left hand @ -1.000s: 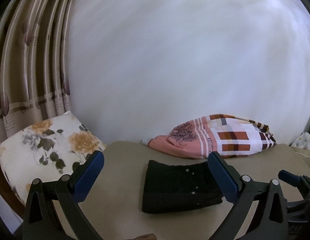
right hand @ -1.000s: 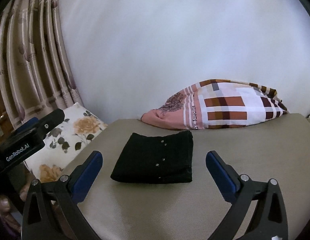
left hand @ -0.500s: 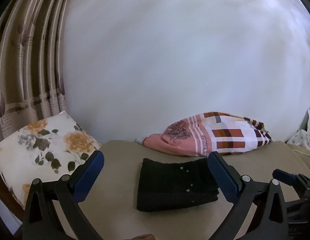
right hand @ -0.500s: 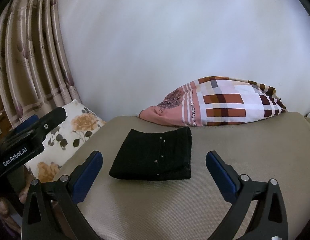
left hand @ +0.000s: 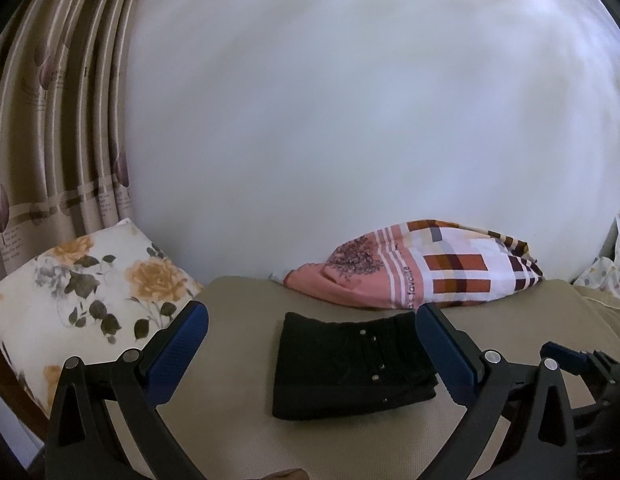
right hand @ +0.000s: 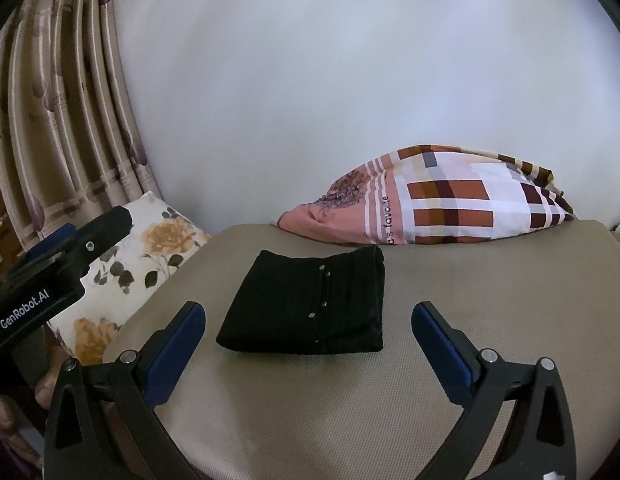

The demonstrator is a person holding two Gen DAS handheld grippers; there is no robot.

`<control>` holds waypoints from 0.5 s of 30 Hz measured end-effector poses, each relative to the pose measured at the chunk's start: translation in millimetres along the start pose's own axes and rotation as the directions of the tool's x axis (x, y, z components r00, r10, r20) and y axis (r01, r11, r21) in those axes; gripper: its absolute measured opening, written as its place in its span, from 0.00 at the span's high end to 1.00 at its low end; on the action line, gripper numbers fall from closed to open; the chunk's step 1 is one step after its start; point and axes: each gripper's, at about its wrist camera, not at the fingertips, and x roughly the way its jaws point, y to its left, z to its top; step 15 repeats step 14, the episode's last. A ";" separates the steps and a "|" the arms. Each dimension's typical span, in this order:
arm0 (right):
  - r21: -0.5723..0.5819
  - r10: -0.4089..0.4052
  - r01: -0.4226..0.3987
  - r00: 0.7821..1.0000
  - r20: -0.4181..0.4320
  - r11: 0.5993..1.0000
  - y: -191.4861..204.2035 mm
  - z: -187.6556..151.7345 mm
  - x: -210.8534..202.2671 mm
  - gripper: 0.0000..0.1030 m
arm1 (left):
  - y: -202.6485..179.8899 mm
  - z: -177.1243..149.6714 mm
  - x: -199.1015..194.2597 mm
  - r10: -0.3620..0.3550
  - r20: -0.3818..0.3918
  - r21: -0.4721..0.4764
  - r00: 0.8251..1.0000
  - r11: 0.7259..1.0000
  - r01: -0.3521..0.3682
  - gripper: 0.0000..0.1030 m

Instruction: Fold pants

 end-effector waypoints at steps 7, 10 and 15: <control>-0.001 0.009 -0.009 1.000 -0.018 1.000 -1.5 -1.1 6.4 0.00 | -0.3 -4.6 2.3 -0.011 -0.015 -0.003 1.000 1.000 0.011 0.00; 0.001 0.012 -0.011 1.000 -0.027 1.000 -2.9 -3.3 9.6 0.00 | -4.6 -7.7 0.2 0.024 0.011 0.015 1.000 1.000 -0.024 0.00; 0.003 0.012 -0.012 0.999 -0.032 1.000 -3.4 -4.4 11.2 0.00 | -6.3 -8.3 3.5 0.018 -0.010 0.018 1.000 1.000 -0.018 0.00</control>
